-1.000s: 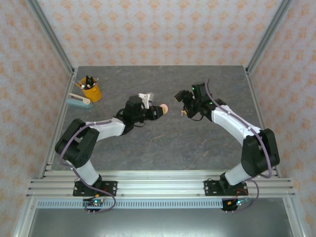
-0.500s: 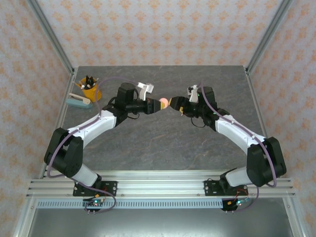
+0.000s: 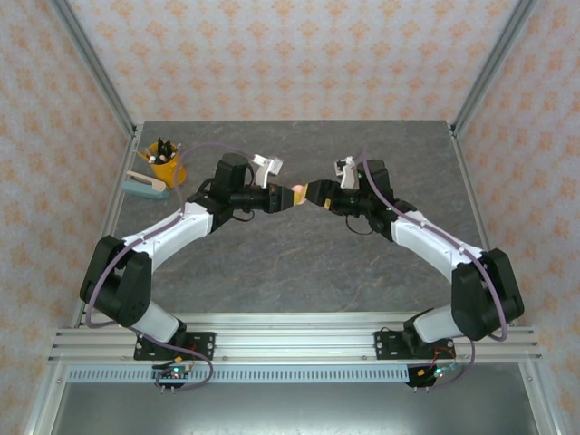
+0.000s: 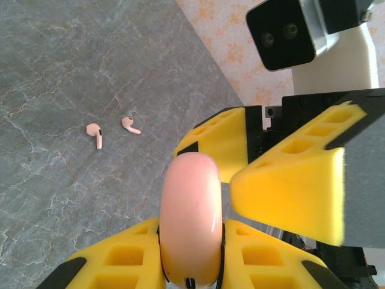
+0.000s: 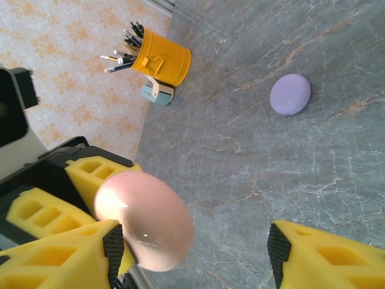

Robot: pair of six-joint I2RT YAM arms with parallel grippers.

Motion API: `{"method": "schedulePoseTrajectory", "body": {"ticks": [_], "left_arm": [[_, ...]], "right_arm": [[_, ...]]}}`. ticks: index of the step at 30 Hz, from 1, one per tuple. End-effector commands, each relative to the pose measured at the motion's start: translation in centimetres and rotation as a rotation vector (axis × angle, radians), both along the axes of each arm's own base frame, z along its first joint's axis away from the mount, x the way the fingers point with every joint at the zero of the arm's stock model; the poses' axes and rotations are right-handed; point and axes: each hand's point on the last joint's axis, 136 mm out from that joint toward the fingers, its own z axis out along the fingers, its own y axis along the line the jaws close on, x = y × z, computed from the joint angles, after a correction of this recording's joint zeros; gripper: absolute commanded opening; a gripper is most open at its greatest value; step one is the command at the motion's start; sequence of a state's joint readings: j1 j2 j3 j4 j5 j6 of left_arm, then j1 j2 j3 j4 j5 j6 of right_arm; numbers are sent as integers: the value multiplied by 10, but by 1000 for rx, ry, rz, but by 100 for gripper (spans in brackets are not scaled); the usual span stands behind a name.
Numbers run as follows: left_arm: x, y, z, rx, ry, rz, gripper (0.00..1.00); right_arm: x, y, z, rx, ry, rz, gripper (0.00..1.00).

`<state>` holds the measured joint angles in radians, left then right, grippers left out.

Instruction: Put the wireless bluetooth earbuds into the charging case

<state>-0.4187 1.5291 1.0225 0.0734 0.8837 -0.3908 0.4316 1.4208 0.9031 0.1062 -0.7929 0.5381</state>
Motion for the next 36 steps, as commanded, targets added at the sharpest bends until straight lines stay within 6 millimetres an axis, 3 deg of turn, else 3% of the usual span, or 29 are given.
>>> {"method": "schedulePoseTrajectory", "body": {"ticks": [1, 9, 13, 23, 28, 36], "left_arm": [[-2, 0, 29, -32, -67, -25, 0], [-14, 3, 58, -71, -121, -49, 0], [-16, 4, 62, -66, -134, -52, 0], [-13, 0, 71, -99, -144, -96, 0], [-11, -7, 78, -156, -126, -157, 0], [-10, -12, 84, -171, -124, -193, 0]], "right_arm": [[9, 1, -4, -17, -29, -7, 64], [41, -23, -35, -29, 49, -146, 60], [38, -21, -20, 5, 32, -135, 59], [-10, -24, 37, 77, -75, -28, 59], [-21, -19, 62, 105, -135, 47, 56], [-23, -15, 73, 105, -157, 87, 47]]}}
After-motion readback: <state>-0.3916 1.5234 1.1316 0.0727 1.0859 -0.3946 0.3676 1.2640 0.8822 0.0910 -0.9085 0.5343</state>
